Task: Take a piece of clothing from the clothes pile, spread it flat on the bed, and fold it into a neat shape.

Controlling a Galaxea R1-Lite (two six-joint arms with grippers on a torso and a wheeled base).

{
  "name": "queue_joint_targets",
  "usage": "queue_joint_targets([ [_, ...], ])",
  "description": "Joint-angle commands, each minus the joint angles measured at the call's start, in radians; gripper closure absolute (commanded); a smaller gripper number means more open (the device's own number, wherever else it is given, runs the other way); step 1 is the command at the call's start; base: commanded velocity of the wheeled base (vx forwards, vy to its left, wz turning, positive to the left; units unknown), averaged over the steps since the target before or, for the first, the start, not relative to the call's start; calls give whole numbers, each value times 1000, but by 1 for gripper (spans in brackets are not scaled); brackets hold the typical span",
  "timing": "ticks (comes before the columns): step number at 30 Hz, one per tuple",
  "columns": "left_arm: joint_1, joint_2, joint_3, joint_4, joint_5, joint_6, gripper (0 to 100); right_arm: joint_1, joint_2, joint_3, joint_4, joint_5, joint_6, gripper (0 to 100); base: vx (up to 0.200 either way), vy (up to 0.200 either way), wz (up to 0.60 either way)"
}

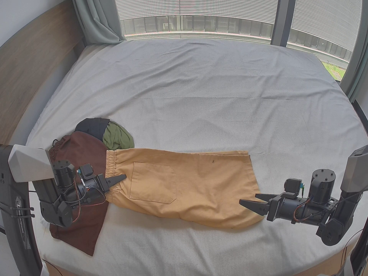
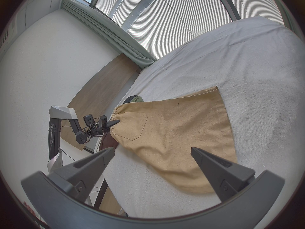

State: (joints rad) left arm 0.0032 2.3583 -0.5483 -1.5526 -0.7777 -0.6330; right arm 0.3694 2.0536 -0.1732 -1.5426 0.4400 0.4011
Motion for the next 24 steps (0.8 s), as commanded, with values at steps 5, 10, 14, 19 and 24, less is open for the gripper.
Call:
queue_joint_targets([
  [5, 40, -2, -4, -1, -32, 1, 100, 2, 2, 0, -1, 0, -1, 0, 0, 0, 0],
  [10, 55, -2, -5, -1, -35, 3, 100, 0, 3, 0, -1, 0, -1, 0, 0, 0, 0],
  [14, 54, -2, -2, -1, -35, 4, 100, 2, 5, 0, -1, 0, -1, 0, 0, 0, 0],
  [19, 46, -11, -7, -3, -32, 3, 100, 3, 5, 0, -1, 0, -1, 0, 0, 0, 0],
  [24, 32, -25, -5, -3, -32, -1, 100, 5, 7, 0, -1, 0, -1, 0, 0, 0, 0],
])
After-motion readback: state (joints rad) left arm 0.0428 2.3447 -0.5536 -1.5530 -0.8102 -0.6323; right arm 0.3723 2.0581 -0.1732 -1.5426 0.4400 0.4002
